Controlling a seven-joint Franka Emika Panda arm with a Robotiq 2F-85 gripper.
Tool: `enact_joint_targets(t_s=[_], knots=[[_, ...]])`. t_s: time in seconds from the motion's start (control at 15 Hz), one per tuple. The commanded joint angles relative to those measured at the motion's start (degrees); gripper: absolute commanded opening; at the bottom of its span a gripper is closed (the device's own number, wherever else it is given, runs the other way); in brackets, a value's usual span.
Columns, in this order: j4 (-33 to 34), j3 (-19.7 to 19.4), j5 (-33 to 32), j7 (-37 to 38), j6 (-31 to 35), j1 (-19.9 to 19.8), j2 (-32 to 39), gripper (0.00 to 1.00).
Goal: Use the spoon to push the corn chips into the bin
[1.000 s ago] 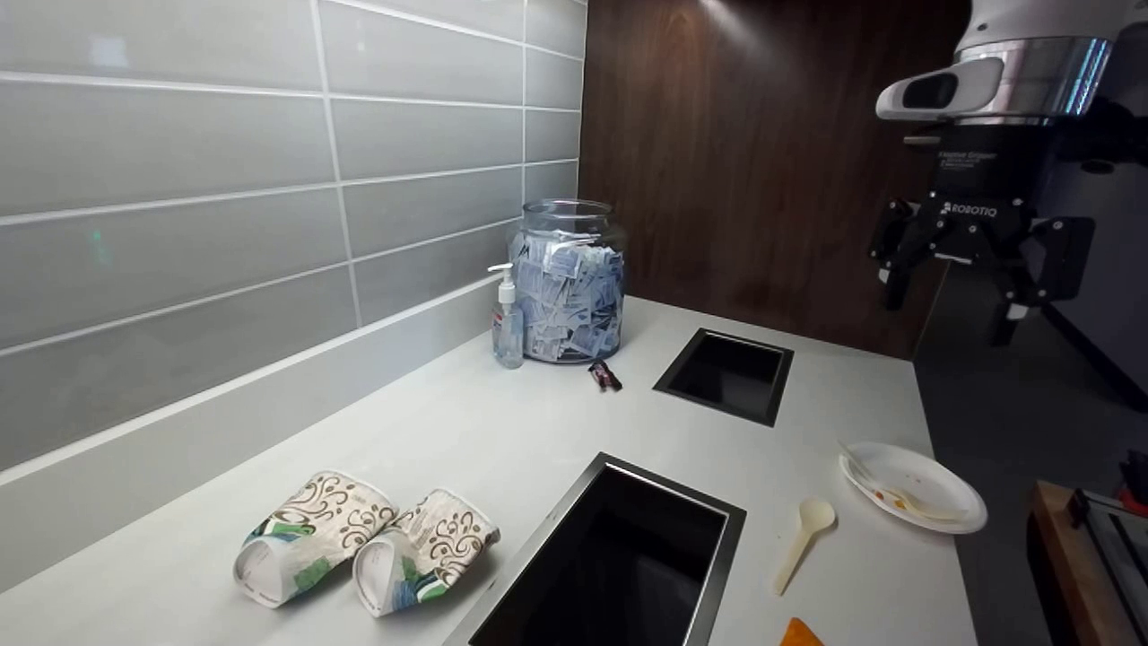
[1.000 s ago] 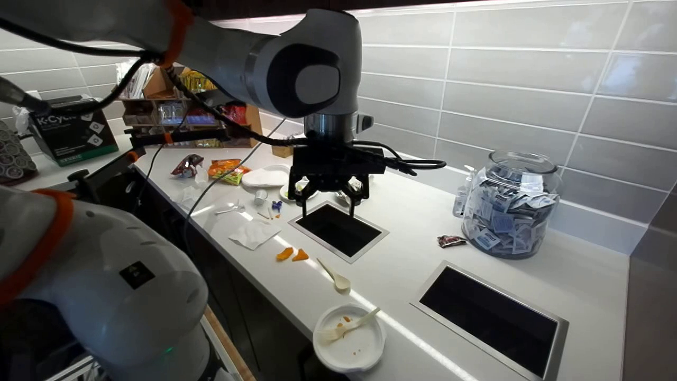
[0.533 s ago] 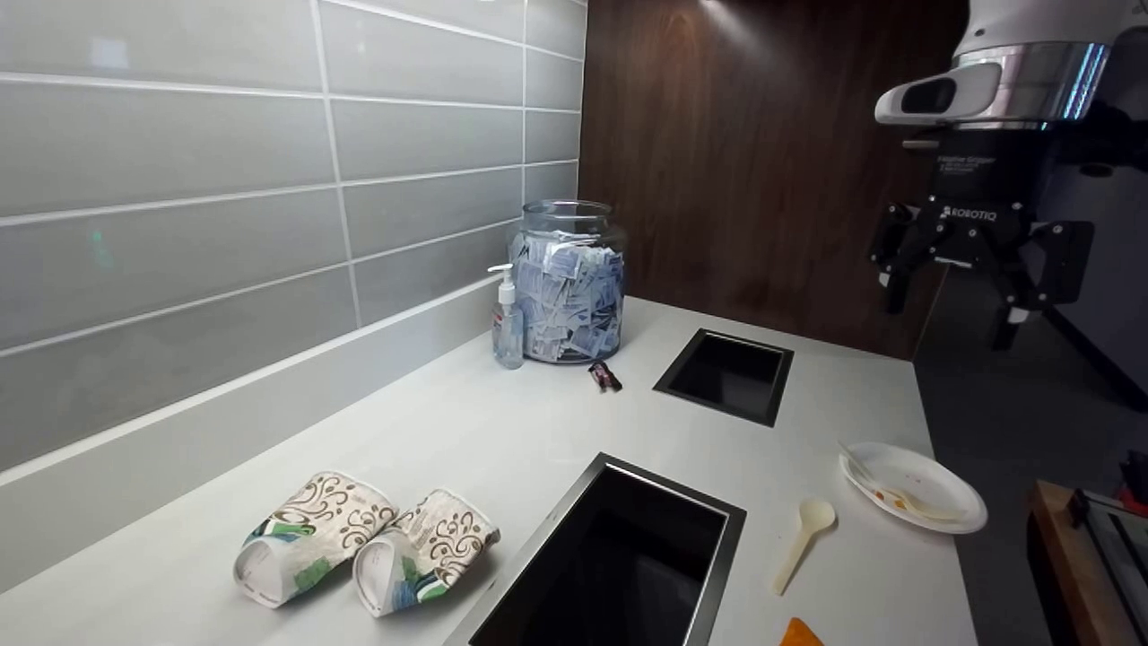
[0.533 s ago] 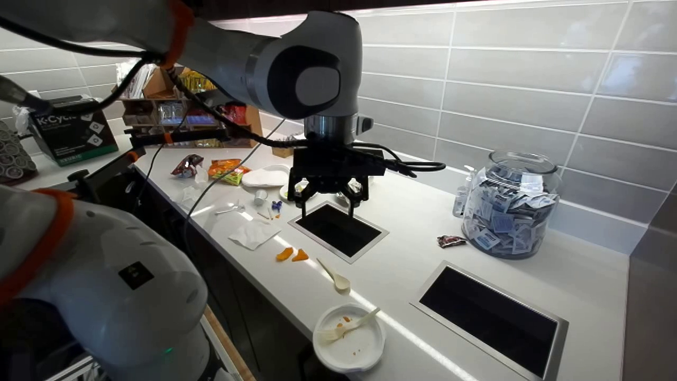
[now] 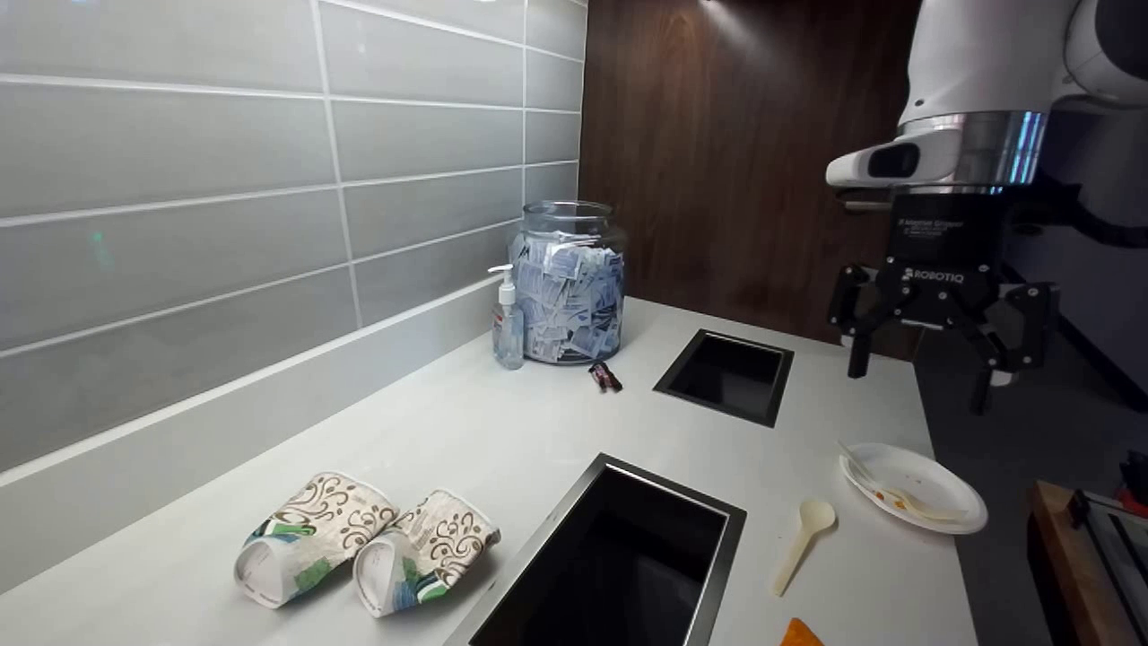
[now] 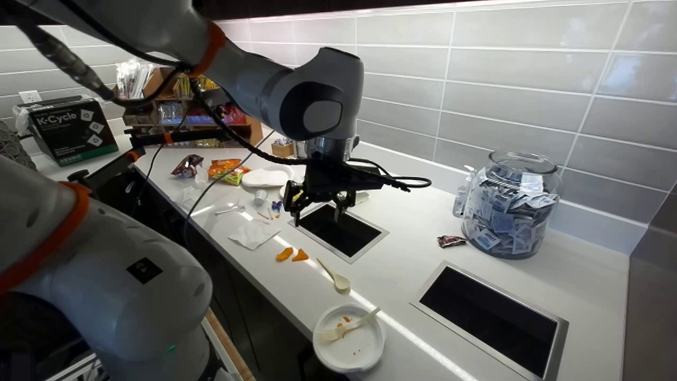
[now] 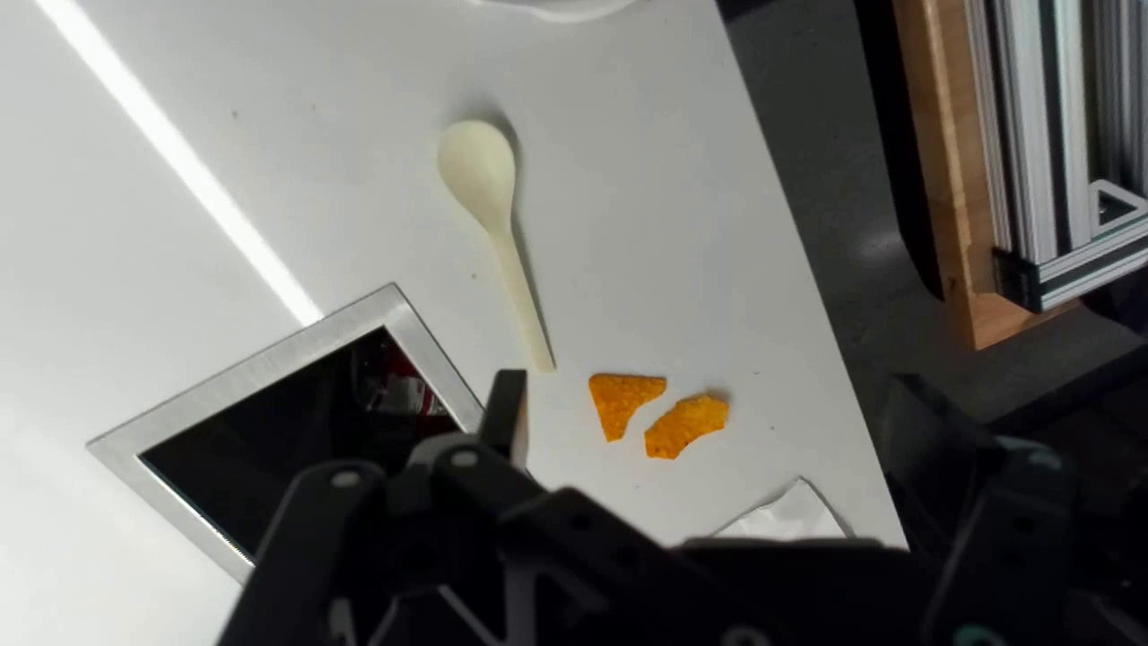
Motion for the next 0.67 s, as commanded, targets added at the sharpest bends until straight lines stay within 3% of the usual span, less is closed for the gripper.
enact_joint_targets(t_s=[0.0,0.27,0.6], knots=[[0.1,2.4,3.9,-4.7,10.4,1.3,7.6,1.00],[0.0,3.7,9.9,-10.9,18.8,3.9,14.6,1.00],[0.1,5.1,17.0,-23.2,16.8,3.4,20.5,1.00]])
